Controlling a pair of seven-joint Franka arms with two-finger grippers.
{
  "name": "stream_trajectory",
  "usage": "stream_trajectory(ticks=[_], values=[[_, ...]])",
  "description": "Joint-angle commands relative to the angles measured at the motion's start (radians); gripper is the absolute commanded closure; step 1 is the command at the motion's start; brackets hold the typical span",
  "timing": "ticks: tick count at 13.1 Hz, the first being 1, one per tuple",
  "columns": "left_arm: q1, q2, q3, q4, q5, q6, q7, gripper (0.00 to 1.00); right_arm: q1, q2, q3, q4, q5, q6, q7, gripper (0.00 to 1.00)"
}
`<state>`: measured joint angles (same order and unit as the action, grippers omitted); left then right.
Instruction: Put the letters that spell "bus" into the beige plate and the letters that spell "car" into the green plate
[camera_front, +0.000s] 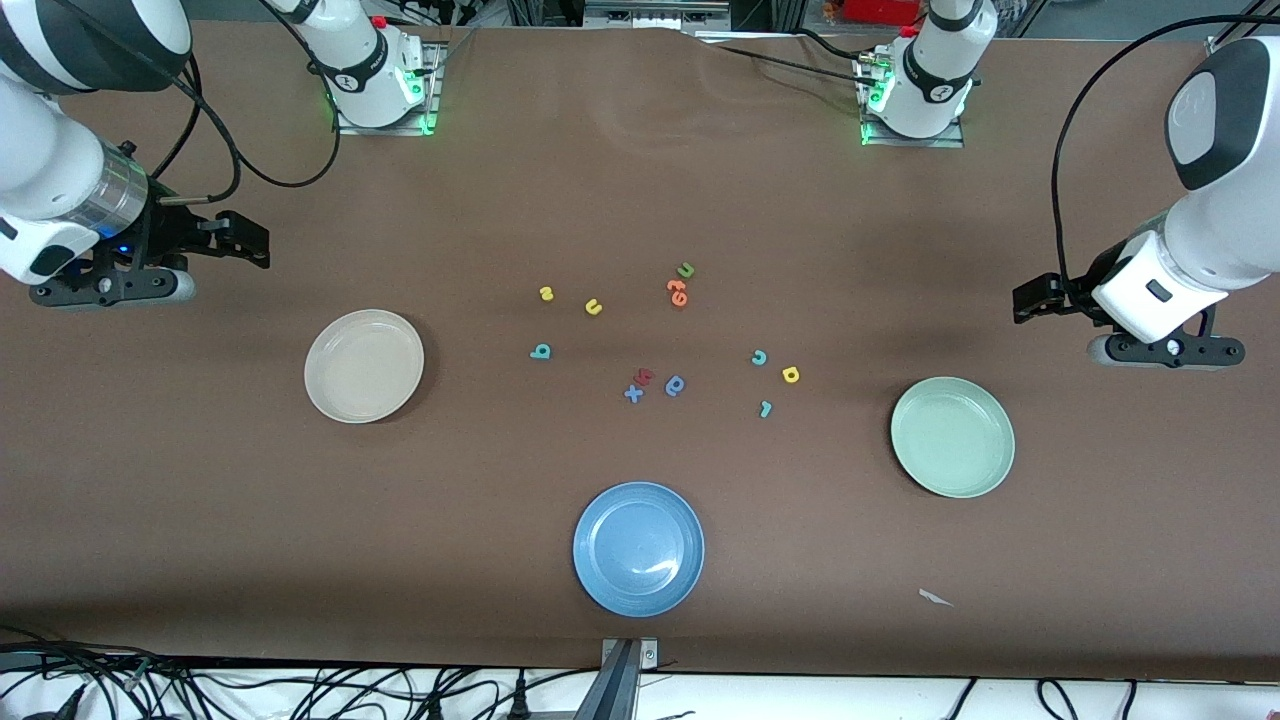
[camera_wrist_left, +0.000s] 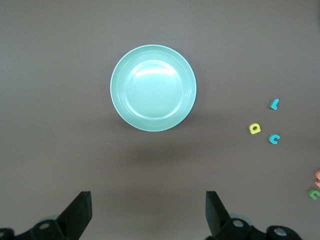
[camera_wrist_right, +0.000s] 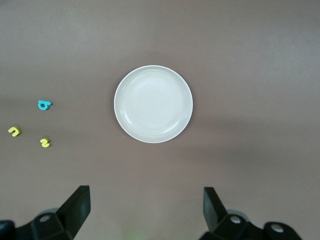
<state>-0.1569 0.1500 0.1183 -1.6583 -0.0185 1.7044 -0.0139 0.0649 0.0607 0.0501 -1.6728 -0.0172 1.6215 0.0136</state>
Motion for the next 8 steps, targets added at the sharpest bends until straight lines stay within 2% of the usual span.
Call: stream_trajectory(ticks=[1, 5, 8], values=[[0.0, -0.017, -0.003, -0.015, 0.028, 0.001, 0.017, 0.0, -0.008, -0.006, 0.002, 0.012, 0.005, -0.02, -0.02, 0.0], [0.0, -0.012, -0.003, -0.015, 0.022, 0.003, 0.017, 0.0, -0.007, 0.002, 0.004, 0.008, 0.005, -0.006, -0.015, 0.0], [-0.007, 0.019, -0.003, -0.011, 0.012, 0.003, 0.0, 0.0, -0.007, 0.024, 0.029, -0.034, 0.017, 0.092, 0.0, 0.0]])
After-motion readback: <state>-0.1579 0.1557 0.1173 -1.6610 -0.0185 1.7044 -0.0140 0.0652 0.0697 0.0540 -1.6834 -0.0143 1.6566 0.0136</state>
